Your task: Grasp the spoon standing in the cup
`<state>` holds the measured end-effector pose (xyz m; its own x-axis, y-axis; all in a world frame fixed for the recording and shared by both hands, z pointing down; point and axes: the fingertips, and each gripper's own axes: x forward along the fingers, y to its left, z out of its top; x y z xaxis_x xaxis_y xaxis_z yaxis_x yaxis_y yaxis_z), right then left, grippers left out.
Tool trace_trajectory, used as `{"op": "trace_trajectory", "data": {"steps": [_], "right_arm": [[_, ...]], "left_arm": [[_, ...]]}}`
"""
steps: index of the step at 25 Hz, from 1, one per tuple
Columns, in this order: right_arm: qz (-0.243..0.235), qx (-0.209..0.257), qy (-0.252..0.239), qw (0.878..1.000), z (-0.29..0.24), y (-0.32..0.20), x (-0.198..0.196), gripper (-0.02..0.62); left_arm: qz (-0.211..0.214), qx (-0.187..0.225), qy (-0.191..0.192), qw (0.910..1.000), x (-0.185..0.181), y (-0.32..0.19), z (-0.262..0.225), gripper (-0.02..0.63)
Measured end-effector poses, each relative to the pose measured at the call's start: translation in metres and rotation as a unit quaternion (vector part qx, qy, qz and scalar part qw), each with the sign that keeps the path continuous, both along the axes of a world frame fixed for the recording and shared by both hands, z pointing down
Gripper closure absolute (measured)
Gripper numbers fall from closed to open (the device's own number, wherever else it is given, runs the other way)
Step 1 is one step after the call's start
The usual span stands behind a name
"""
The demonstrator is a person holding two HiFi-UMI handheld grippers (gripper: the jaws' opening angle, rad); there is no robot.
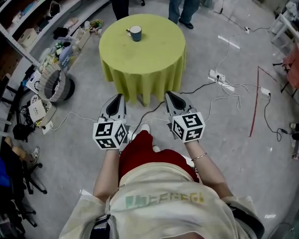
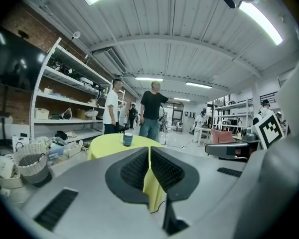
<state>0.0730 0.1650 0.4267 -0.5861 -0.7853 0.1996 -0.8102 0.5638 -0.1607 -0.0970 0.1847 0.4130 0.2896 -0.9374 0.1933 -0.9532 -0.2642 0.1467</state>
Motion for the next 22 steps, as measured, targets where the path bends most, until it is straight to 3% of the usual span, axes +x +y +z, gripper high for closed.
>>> {"op": "trace_trajectory", "data": {"steps": [22], "right_arm": [[0.009, -0.016, 0.003, 1.0, 0.019, -0.108, 0.011, 0.557]], "left_arm": [[0.008, -0.014, 0.007, 0.9998, 0.007, -0.121, 0.021, 0.572]]}}
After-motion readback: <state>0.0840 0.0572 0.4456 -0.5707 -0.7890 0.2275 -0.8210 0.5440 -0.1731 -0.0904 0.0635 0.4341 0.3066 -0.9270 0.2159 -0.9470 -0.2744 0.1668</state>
